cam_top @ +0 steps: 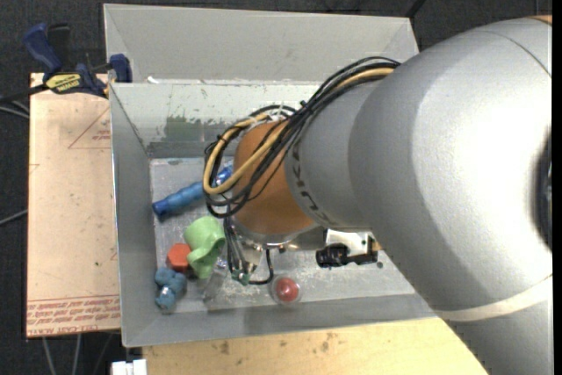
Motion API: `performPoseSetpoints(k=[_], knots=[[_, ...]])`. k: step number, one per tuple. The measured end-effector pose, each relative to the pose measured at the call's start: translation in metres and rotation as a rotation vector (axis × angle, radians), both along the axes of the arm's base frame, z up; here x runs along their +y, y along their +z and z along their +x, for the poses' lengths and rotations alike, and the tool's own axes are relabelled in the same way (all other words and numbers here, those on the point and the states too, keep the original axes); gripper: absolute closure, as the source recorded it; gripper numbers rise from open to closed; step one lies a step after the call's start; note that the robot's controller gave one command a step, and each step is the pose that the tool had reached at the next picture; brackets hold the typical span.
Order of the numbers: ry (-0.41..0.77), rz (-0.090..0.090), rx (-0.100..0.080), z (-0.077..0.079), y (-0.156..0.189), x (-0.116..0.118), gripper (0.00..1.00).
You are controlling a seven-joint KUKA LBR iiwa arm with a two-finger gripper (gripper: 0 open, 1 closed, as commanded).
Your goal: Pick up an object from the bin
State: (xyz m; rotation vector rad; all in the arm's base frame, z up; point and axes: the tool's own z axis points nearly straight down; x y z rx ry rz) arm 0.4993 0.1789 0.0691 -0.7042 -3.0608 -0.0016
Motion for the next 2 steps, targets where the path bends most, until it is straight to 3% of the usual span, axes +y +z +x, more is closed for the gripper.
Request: performPoseSetpoints(k=[1, 2], knots=[[0.466, 0.001, -0.005, 0.0147, 0.001, 0.034, 0.0], [0.463, -0.002, -0.002, 0.0151, 0.0019, 0.032, 1.0]])
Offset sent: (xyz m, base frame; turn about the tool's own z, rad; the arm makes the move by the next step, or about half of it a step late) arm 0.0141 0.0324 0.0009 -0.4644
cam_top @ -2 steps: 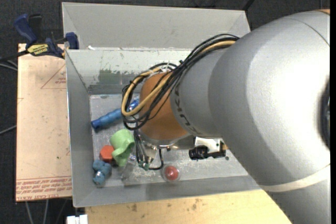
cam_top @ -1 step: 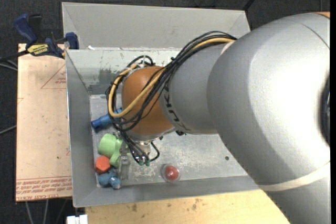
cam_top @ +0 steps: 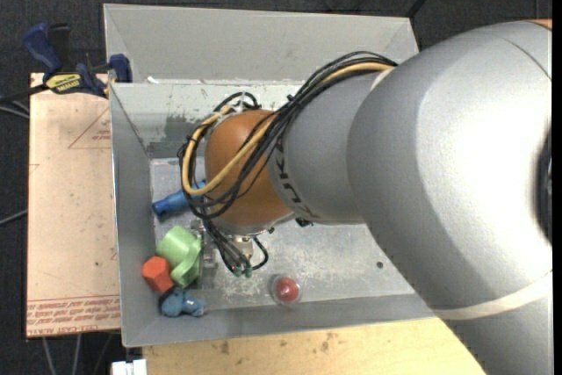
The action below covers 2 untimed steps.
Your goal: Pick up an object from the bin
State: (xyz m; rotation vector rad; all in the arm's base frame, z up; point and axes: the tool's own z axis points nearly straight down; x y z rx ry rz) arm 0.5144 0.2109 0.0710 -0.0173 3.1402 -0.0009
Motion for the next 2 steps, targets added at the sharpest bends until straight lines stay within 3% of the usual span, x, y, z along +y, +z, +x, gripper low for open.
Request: performPoseSetpoints(k=[2], knots=[[0.001, 0.004, -0.005, 0.003, 0.117, 0.002, 1.0]])
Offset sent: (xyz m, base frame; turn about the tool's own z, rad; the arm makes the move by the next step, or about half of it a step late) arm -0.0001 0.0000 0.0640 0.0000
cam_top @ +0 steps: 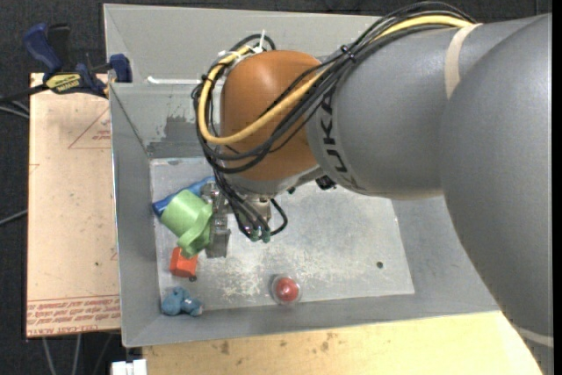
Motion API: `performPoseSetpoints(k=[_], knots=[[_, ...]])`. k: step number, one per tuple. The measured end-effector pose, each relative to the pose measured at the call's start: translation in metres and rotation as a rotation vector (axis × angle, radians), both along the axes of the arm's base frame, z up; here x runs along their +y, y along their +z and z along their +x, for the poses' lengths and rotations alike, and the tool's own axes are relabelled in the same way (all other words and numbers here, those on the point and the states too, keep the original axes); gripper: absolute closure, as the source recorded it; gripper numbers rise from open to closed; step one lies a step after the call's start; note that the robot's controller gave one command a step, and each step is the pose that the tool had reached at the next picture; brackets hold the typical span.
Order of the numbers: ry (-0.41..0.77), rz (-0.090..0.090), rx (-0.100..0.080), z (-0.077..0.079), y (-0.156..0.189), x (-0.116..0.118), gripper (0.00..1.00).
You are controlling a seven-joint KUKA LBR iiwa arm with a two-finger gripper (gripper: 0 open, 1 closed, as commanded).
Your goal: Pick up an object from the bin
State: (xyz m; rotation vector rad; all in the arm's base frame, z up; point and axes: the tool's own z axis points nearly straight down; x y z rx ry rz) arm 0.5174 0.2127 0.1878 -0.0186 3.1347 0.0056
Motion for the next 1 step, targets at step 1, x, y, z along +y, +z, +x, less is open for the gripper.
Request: performPoseSetpoints(k=[1], knots=[[0.001, -0.002, 0.004, 0.0007, 0.0067, 0.0003, 1.0]])
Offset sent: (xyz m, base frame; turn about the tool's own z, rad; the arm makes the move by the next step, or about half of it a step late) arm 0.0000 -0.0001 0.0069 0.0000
